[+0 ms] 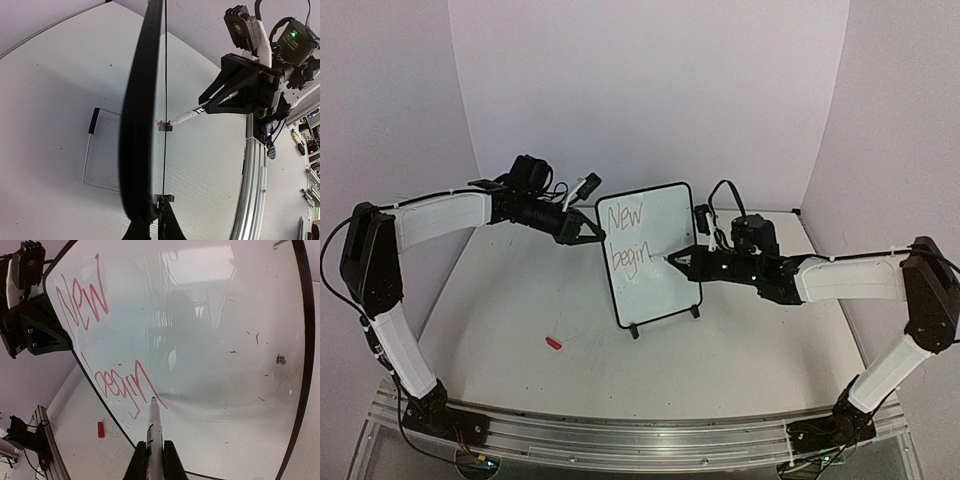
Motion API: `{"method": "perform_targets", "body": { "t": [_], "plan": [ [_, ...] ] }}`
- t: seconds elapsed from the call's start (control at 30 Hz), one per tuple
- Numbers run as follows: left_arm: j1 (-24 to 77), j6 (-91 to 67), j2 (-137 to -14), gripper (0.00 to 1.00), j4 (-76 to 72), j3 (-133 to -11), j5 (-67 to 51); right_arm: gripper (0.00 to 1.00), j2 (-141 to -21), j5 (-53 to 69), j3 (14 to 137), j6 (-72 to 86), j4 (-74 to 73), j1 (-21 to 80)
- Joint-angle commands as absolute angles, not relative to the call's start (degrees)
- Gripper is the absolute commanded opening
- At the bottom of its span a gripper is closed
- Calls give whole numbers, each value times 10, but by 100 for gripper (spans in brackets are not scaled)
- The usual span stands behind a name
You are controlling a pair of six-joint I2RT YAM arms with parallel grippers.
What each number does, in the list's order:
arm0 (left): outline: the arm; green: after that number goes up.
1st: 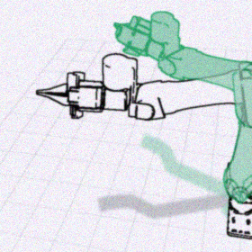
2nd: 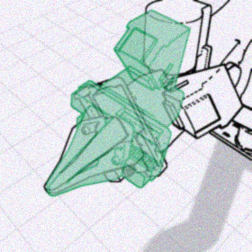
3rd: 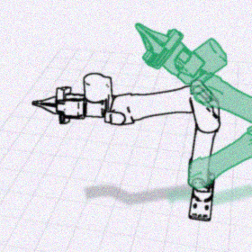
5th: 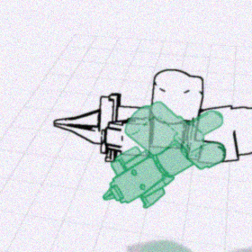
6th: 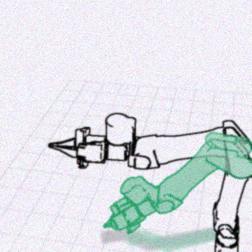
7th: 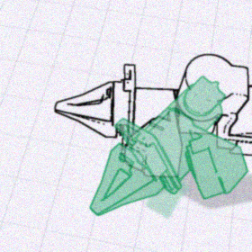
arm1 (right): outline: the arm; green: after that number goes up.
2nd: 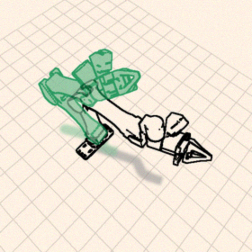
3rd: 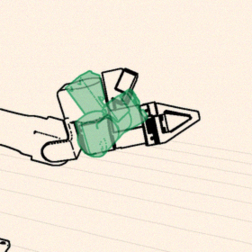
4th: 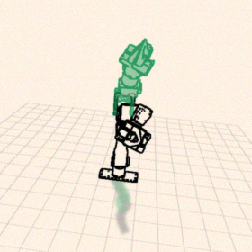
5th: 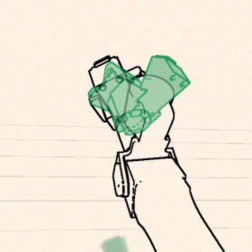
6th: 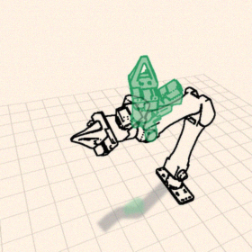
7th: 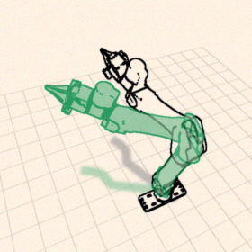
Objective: Write a sentence on the whiteboard
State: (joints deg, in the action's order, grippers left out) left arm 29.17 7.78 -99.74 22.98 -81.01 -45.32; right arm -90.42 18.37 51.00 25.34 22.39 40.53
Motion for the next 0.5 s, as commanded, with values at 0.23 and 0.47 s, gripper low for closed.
{"method": "perform_targets", "body": {
  "t": [0.23, 0.47],
  "plan": [
    [309, 102, -1002, 0, 268, -815, -443, 0, -913, 152, 549, 242, 229, 401],
    [309, 103, -1002, 0, 269, -816, -443, 0, -912, 147, 568, 235, 229, 399]
  ]
}}
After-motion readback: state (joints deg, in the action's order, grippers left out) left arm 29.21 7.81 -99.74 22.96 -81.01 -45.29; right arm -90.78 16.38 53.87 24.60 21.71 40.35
